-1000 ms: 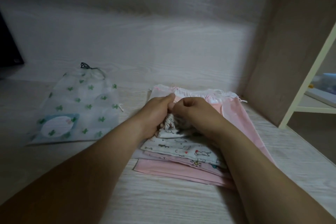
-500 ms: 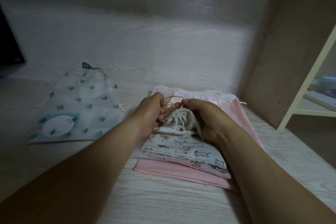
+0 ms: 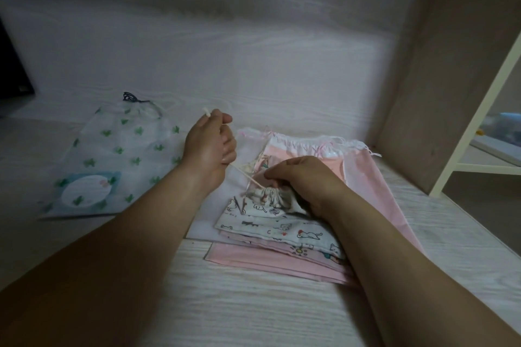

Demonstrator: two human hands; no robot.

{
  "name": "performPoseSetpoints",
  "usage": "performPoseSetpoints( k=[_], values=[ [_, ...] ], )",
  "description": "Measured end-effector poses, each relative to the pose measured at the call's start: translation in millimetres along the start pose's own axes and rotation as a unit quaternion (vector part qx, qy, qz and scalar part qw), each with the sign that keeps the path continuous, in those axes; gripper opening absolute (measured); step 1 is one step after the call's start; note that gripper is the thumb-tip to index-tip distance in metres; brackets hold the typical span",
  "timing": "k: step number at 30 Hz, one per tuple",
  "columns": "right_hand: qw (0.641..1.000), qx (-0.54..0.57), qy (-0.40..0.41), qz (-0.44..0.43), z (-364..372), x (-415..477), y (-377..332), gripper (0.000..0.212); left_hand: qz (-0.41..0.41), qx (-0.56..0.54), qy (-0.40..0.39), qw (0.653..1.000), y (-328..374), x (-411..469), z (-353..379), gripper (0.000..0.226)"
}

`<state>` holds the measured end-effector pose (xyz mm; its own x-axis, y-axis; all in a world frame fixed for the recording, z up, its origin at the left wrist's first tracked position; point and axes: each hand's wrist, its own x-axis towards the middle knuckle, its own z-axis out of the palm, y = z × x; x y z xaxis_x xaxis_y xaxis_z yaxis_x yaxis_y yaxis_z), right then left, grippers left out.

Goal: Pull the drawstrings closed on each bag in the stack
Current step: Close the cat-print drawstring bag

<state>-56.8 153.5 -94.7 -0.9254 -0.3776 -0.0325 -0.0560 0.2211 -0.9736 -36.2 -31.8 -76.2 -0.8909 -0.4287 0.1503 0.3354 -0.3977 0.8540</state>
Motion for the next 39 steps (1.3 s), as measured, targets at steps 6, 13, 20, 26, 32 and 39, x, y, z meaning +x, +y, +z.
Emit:
performPoseSetpoints(
  k=[6,13,20,26,32,39],
  values=[
    [0.991,-0.069,-0.074,-0.087,3.3,-5.7,-3.2,0.026,-0.002,0.075,-0.052,0.996,3.8,5.9,17.7,0.027],
    [0.986,-0.073,-0.101,-0.107,0.0,-6.7,-0.2,0.033,-0.024,0.162,-0.131,0.978,13.0,19.3,66.7,0.032],
    [0.997,0.046,-0.045,-0.048,3.0,7.8,11.8,0.023,-0.036,0.149,-0.142,0.978,5.7,24.1,81.7,0.033],
    [0.993,0.044,-0.102,-0.039,-3.6,-0.7,5.6,0.032,-0.044,0.149,-0.136,0.979,0.0,25.5,84.6,0.032],
    [0.993,0.048,-0.106,-0.032,-2.7,-3.6,3.6,0.029,-0.078,0.201,-0.172,0.961,-6.6,17.3,84.4,0.041],
    [0.994,0.096,-0.037,-0.022,-8.8,-2.6,1.9,0.035,0.044,0.541,-0.223,0.810,-10.1,-20.9,19.9,0.066]
  ],
)
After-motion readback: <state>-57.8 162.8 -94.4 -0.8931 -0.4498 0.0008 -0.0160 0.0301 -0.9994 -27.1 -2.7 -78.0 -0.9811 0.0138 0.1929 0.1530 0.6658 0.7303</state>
